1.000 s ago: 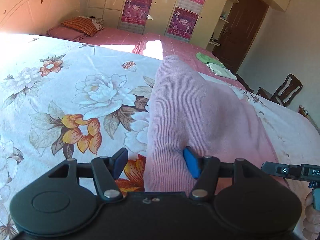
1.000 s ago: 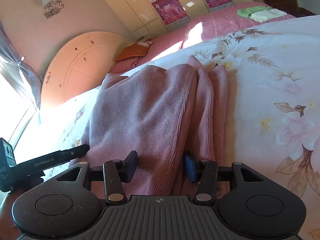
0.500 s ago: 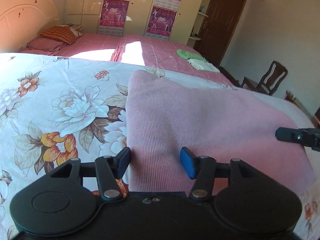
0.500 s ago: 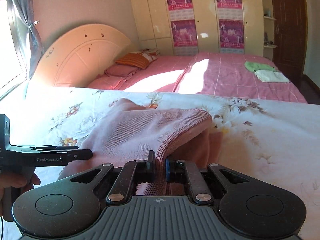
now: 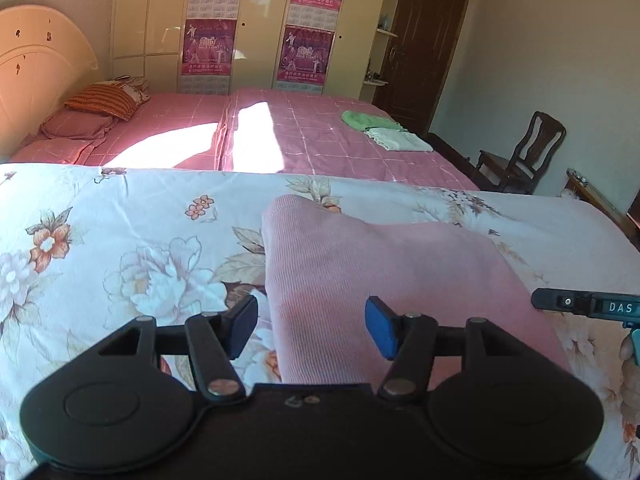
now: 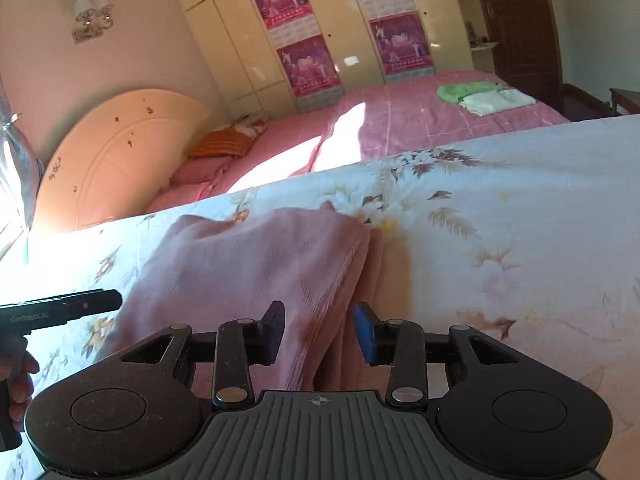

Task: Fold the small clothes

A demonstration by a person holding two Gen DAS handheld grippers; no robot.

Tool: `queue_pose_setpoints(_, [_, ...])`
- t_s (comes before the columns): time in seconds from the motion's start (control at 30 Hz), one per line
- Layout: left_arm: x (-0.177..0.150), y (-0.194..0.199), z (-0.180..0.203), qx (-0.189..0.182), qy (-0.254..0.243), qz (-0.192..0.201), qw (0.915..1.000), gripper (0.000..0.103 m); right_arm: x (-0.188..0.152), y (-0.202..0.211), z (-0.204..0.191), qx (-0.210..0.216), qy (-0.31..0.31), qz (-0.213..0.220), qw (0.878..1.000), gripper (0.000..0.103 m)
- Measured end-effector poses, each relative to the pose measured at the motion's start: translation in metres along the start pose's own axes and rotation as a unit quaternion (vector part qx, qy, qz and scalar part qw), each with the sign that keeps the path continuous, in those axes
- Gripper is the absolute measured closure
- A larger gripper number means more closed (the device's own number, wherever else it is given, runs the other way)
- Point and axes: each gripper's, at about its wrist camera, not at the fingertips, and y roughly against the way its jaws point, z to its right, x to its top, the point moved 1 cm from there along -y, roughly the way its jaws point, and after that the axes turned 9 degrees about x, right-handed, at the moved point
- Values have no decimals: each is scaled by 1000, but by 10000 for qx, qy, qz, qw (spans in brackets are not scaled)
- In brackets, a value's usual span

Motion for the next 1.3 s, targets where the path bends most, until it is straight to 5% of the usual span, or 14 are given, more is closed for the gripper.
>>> queue_pose_setpoints(0.23, [2, -46, 1, -168, 214, -530, 9982, 41, 20, -40, 21, 197, -484, -365, 9980, 66])
queue_pose_setpoints(0.27, [2, -47, 2, -181, 219, -550, 9981, 45, 22, -39, 21, 201, -402, -287, 9986, 92])
queue_pose_setpoints(0.3, [3, -46, 4, -218, 203, -551, 9980, 49, 24, -33, 21, 154, -274, -186, 9993, 96])
queue_pose_setpoints(0.43, [3, -47, 23, 49, -270, -531, 9982, 47, 24, -29, 30, -154, -199, -174, 9995, 96])
queue_pose_setpoints(0.57, [3, -44, 21, 56, -163, -479, 9987, 46, 15, -39, 33, -348, -129, -301, 9989, 95])
queue_pose_setpoints(0.6, [0, -37, 17, 10, -86, -398, 9992, 47, 15, -31, 30, -395, -197, -203, 9988, 91])
queue_pose_setpoints(0.63, [-4, -27, 13, -43, -40, -302, 9995, 48, 15, -23, 27, -512, -209, -135, 9984, 68])
queue_pose_setpoints(0.67, [-11, -15, 8, -90, -24, -220, 9997, 47, 11, -6, 20, -550, -121, 57, 9984, 55])
queue_pose_setpoints(0.77, [-34, 12, 1, -96, 59, -97, 9999, 46, -8, 28, 1, -121, 130, 94, 9998, 57])
queue_pose_setpoints(0.93, [-60, 43, 1, -38, 205, -57, 9998, 47, -59, 56, -36, 103, 852, -267, 9960, 86])
queue_pose_setpoints(1.13, [-76, 43, 12, 162, -175, -225, 9995, 43, -93, 36, -45, -474, 1390, -860, 9854, 87])
queue_pose_setpoints(1.3, [-78, 42, 15, 268, -292, -199, 9990, 39, -97, 29, -42, -569, 1413, -882, 9844, 87])
